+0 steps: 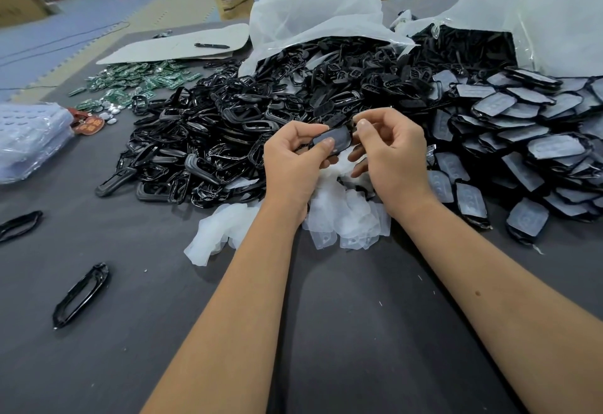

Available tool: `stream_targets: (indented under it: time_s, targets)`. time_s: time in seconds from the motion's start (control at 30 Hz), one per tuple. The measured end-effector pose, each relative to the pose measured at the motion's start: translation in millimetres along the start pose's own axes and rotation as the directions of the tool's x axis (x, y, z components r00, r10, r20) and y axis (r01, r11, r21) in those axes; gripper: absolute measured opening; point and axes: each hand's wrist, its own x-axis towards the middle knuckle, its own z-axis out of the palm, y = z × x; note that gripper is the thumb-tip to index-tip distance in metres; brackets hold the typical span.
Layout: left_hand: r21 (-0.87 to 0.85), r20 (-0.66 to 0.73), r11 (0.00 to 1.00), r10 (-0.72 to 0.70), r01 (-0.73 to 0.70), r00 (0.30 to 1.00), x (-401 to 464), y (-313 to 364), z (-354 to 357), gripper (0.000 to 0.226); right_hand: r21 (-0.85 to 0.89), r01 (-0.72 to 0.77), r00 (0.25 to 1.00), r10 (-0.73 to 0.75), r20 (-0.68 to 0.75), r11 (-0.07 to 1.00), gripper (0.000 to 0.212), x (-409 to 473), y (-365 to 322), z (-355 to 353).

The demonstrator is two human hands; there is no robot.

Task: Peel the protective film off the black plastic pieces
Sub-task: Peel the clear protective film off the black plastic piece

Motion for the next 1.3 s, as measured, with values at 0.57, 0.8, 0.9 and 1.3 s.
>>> stream_targets:
  time_s: [0.57,0.8,0.9,1.3]
  targets:
    - [0.02,0.088,1.0,0.012,-0.013,0.996,-1.5,0.0,1.0,0.025,0.002,-0.014,1.0,0.014,0.007,1.0,0.012,3.3,5.2,-0.1]
    - [0.046,0.042,0.998,0.051,-0.053,0.998,-2.5,-1.5,1.1,0.012,-0.023,0.033,0.999,-0.032,0.042,0.999,0.012,1.9,5.4,0.6]
    - [0.058,0.052,0.996,0.059,-0.062,0.997,-2.9,-1.2,1.1,0.015,0.008,0.025,0.998,-0.025,0.058,1.0,0.019,2.1,5.6,0.6]
    - [-0.029,0.025,0.998,-0.055,0.056,0.998,-2.5,3.3,1.4,0.02,-0.014,0.025,0.997,-0.023,0.077,1.0,0.014,3.0,10.9,2.9]
